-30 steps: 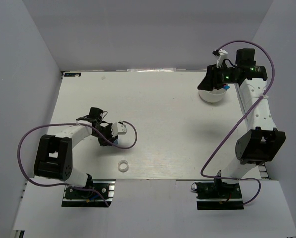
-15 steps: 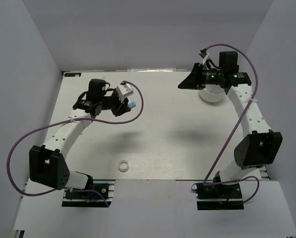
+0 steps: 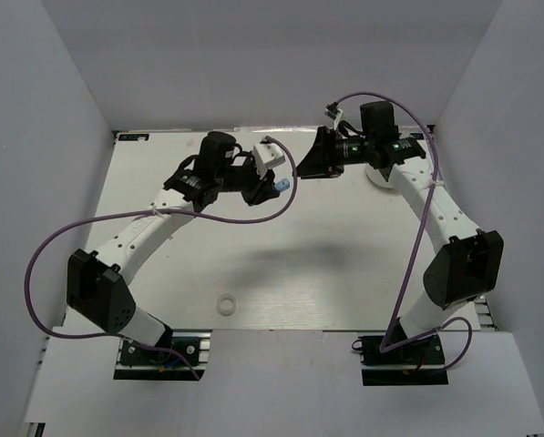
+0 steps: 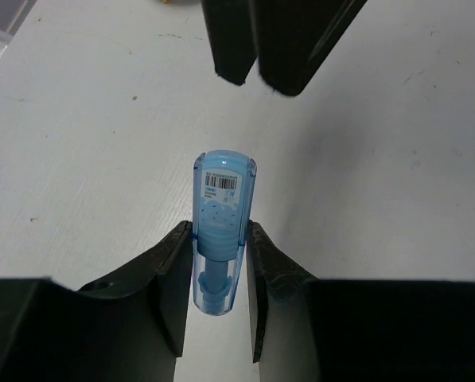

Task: Sort the stationery into containers
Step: Pick up the stationery from the center of the board, then place the pen in the storage box.

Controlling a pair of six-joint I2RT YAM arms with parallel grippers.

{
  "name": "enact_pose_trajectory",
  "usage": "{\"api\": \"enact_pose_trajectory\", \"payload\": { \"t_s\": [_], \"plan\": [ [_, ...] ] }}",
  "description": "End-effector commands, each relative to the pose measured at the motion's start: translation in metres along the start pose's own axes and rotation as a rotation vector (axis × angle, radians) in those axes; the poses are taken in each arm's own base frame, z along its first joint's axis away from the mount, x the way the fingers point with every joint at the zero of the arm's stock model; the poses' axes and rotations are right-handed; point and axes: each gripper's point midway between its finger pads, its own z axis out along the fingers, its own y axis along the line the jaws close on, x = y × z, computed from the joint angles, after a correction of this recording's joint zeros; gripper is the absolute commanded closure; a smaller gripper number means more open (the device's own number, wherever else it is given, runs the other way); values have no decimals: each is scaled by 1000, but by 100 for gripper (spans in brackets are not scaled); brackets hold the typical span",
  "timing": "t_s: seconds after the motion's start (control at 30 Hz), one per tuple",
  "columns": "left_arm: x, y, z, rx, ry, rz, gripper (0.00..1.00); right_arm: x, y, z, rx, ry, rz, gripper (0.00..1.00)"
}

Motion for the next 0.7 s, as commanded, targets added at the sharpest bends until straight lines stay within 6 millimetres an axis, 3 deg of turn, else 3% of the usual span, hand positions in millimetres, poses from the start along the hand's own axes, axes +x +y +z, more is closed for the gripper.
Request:
{"api": "enact_pose_trajectory", "payload": {
  "t_s": [0.0, 0.43, 0.57, 0.67],
  "plan": [
    [-17, -1, -3, -30, -10, 23, 89, -2, -5, 8, 18, -11, 13, 39],
    [-29, -16, 12, -17, 9, 96, 89, 28, -21, 29, 38, 66, 79, 40],
    [-27, -12, 13, -33, 18, 99, 89, 31, -16, 29, 15, 73, 75, 52],
    [-28, -15, 15, -28, 18, 103, 89, 31, -17, 27, 20, 69, 77, 68]
  ]
}}
